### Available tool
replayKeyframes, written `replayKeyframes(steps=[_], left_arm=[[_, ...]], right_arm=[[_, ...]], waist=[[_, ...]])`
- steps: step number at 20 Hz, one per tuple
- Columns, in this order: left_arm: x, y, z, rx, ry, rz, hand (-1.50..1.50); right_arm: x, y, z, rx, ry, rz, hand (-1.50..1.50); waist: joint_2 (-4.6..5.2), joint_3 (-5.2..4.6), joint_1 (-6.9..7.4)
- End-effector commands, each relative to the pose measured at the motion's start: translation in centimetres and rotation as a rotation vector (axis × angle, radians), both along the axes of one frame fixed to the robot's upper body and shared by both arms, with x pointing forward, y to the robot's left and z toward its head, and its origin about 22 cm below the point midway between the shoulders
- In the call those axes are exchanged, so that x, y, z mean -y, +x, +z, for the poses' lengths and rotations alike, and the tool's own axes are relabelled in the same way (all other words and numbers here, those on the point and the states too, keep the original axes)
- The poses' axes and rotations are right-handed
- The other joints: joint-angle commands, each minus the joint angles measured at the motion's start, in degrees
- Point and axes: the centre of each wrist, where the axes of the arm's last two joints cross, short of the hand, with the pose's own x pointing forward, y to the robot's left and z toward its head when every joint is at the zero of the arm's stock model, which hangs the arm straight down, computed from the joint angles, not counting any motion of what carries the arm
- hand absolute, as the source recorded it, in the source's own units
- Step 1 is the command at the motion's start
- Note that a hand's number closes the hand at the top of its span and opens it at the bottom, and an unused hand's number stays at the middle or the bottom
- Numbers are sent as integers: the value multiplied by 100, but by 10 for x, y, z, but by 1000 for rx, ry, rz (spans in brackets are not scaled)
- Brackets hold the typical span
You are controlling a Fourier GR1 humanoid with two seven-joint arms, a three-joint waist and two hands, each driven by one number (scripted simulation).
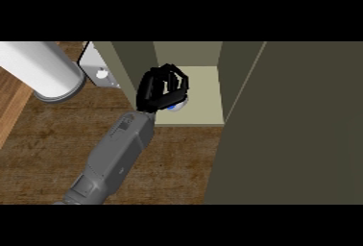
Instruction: Pick up the bottled water, place it into the cabinet and close the cabinet
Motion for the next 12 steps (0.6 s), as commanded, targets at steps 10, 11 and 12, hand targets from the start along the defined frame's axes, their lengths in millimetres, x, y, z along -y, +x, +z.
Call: replayKeyframes(steps=[10,11,12], left_arm=[[-40,-111,-23,-46,-146,-3,150],[-41,-125,-22,-24,-158,13,150],[-47,-123,1,-26,-170,-19,150]], right_arm=[[10,-9,19,57,-68,15,150],[12,-11,18,33,-98,44,150],[15,-18,19,19,-97,75,150]], waist=[[-49,-1,275],[-27,5,215],[-29,10,166]])
